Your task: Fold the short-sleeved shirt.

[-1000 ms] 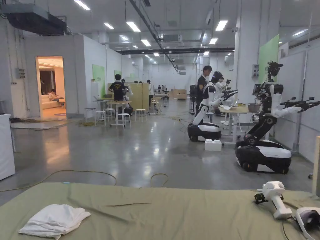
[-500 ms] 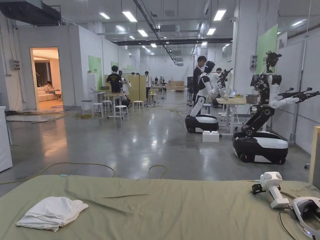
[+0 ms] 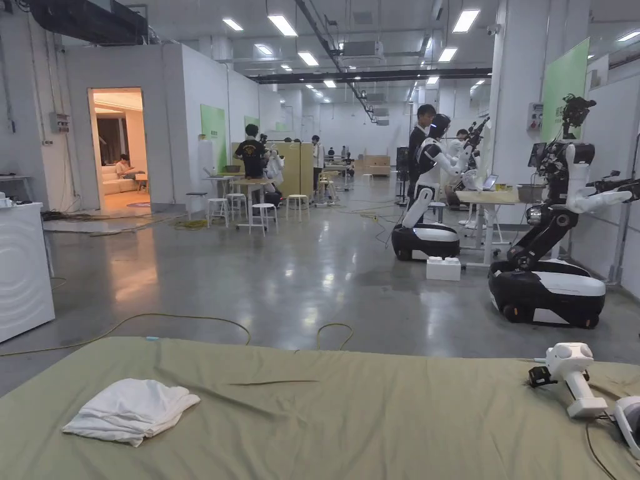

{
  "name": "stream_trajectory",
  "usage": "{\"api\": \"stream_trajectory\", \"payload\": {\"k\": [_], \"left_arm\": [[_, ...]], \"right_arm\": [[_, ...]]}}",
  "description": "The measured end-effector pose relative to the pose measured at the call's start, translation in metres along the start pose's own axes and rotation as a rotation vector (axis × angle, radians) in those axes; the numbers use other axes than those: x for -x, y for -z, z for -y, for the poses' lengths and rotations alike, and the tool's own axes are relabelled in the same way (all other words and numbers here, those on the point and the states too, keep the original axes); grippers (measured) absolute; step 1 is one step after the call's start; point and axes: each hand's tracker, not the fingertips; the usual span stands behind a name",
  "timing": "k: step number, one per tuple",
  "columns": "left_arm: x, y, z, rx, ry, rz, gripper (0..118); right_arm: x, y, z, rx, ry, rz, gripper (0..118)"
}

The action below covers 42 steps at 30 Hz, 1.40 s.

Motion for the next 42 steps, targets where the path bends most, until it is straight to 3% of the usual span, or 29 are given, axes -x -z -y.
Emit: {"api": "stream_trajectory", "payload": {"k": [8,12,16,17,21,22,28,31,34,36,38,41,42], "left_arm": [[0.031,-0.013,0.003,0.027,0.002,-0.066,0],[0.065,-0.018,0.015,0.115,0.002,-0.216,4],[0.093,-0.018,0.037,0.2,-0.024,-0.27,8],[0.101,-0.013,0.045,0.239,-0.033,-0.279,14],[0.135,0.038,0.087,0.468,-0.125,-0.252,89],[0.144,0.055,0.103,0.51,-0.157,-0.229,90],[0.195,0.165,0.19,0.74,-0.239,-0.214,91],[0.218,0.213,0.222,0.875,-0.224,-0.299,90],[0.237,0.235,0.254,0.999,-0.269,-0.324,89],[0.231,0.231,0.247,0.956,-0.252,-0.321,86],[0.217,0.229,0.229,0.995,-0.203,-0.327,73],[0.225,0.236,0.232,0.999,-0.164,-0.325,62],[0.224,0.236,0.231,1.002,-0.162,-0.323,24]], "right_arm": [[0.003,0.007,0.006,0.014,0.047,-0.051,0],[0.009,0.018,0.018,0.053,0.067,-0.087,0],[0.023,0.034,0.028,0.098,0.059,-0.133,0],[0.027,0.039,0.03,0.11,0.052,-0.147,0],[0.038,0.058,0.04,0.178,0.073,-0.215,0],[0.04,0.061,0.043,0.196,0.075,-0.224,0],[0.039,0.073,0.061,0.318,0.002,-0.201,0],[0.033,0.079,0.07,0.378,0.001,-0.176,0],[0.027,0.082,0.077,0.416,0.006,-0.137,0],[0.025,0.085,0.081,0.441,0.026,-0.123,0],[0.023,0.088,0.088,0.463,0.063,-0.115,0],[0.023,0.09,0.095,0.496,0.11,-0.119,0],[0.025,0.088,0.096,0.496,0.109,-0.117,0]]}}
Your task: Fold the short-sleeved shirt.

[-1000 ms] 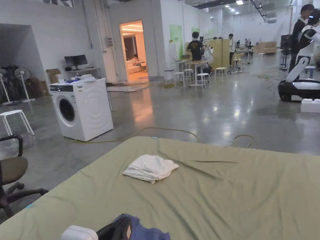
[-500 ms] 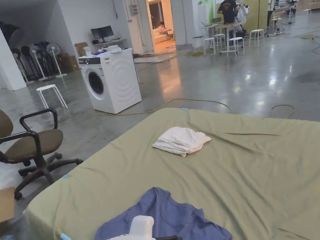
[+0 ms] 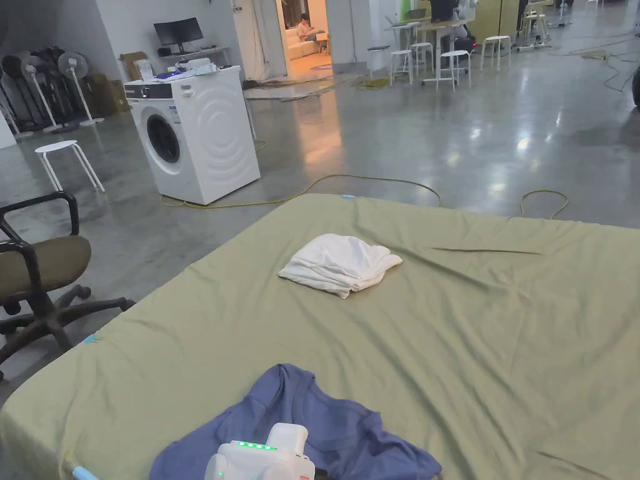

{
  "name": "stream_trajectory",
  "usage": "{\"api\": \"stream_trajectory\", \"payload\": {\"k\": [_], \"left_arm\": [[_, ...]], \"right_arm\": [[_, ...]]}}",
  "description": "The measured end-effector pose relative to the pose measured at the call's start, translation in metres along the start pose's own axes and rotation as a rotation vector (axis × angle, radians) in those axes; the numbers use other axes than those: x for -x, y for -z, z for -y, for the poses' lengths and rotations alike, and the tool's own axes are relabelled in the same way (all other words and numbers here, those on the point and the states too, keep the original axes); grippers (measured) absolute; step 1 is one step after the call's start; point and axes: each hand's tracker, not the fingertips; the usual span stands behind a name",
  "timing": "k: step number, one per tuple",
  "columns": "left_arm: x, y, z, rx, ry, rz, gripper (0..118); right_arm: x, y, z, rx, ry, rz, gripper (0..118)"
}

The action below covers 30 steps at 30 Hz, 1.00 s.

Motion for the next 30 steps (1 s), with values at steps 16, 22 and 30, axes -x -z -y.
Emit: {"api": "stream_trajectory", "payload": {"k": [16,22,30], "left_arm": [[0.007,-0.134,-0.038,-0.36,-0.219,0.318,3],[-0.111,-0.181,-0.079,-0.469,-0.01,0.523,3],[-0.347,-0.131,-0.031,-0.262,0.335,0.79,3]], "right_arm": [[-0.044,-0.061,0.013,-0.113,0.155,0.016,0],[-0.052,-0.092,0.018,-0.164,0.163,0.047,0],[-0.081,-0.135,0.04,-0.185,0.214,0.172,0]]}}
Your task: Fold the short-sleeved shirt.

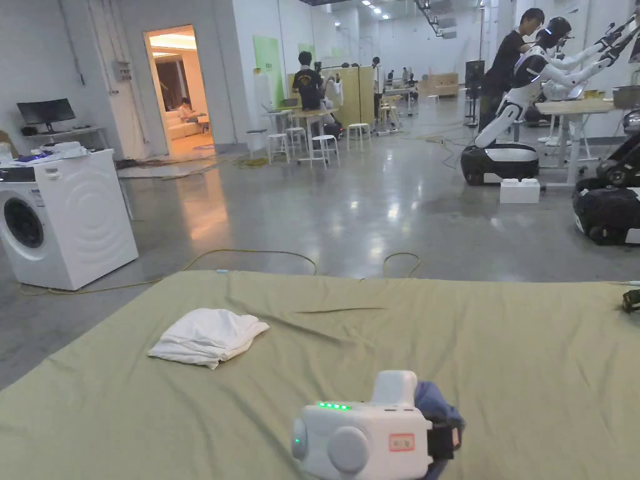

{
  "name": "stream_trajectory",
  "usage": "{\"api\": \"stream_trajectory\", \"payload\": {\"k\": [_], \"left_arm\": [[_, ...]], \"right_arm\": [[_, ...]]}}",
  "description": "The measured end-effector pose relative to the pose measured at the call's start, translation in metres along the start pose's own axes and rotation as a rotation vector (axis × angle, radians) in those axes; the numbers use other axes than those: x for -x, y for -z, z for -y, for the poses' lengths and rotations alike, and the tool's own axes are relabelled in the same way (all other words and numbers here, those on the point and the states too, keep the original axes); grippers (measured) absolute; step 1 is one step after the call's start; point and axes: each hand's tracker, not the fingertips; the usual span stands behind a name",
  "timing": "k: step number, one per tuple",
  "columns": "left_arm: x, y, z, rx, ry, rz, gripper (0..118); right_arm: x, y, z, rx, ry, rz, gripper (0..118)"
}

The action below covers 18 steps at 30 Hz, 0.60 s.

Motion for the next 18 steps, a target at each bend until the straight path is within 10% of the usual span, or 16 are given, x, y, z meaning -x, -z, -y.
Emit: {"api": "stream_trajectory", "payload": {"k": [10,11,14,18], "left_arm": [[-0.186,0.136,0.165,0.389,0.287,0.362,4],[-0.192,0.137,0.172,0.367,0.312,0.314,9],[-0.179,0.117,0.162,0.325,0.18,0.327,77],[-0.145,0.017,0.109,0.029,0.229,0.203,81]], "right_arm": [[-0.033,-0.035,0.011,0.015,0.026,0.148,0],[-0.033,-0.038,0.012,0.016,0.027,0.145,0],[-0.027,-0.038,0.013,0.01,0.006,0.133,0],[-0.015,-0.028,0.006,-0.023,-0.016,0.057,0]]}}
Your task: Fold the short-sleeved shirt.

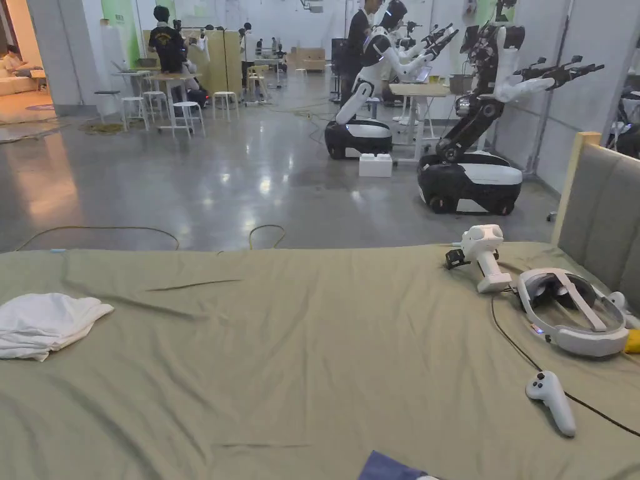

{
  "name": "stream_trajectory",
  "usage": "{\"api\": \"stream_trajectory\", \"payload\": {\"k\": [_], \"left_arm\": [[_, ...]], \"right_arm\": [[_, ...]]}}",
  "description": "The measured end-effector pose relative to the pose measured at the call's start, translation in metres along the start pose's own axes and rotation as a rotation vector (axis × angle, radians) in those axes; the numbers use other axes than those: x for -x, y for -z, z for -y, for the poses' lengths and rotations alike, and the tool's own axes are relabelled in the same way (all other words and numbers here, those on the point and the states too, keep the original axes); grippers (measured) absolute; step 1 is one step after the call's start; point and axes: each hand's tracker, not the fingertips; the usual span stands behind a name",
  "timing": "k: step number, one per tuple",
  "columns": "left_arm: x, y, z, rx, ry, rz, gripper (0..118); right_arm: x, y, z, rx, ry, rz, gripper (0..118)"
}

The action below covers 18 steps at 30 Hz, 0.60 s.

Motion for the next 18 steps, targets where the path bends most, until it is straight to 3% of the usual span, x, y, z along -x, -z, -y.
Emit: {"api": "stream_trajectory", "payload": {"k": [8,11,14,15,16,17,18], "left_arm": [[-0.012,-0.244,-0.026,-0.475,0.199,-0.484,81],[-0.027,-0.296,-0.01,-0.568,0.2,-0.661,79],[-0.038,-0.333,0.006,-0.611,0.177,-0.748,69],[-0.041,-0.339,0.01,-0.625,0.187,-0.764,64],[-0.045,-0.346,0.015,-0.628,0.182,-0.792,50],[-0.049,-0.352,0.019,-0.633,0.153,-0.844,22],[-0.051,-0.357,0.023,-0.642,0.138,-0.877,2]], "right_arm": [[0.047,0.013,-0.032,-0.115,-0.087,-0.142,0],[0.065,0.01,-0.046,-0.164,-0.109,-0.184,0],[0.078,0.006,-0.058,-0.198,-0.132,-0.23,0],[0.081,0.004,-0.061,-0.209,-0.144,-0.238,0],[0.085,0.002,-0.064,-0.222,-0.163,-0.247,0],[0.089,0.0,-0.066,-0.235,-0.18,-0.255,0],[0.092,-0.001,-0.068,-0.243,-0.187,-0.259,0]]}}
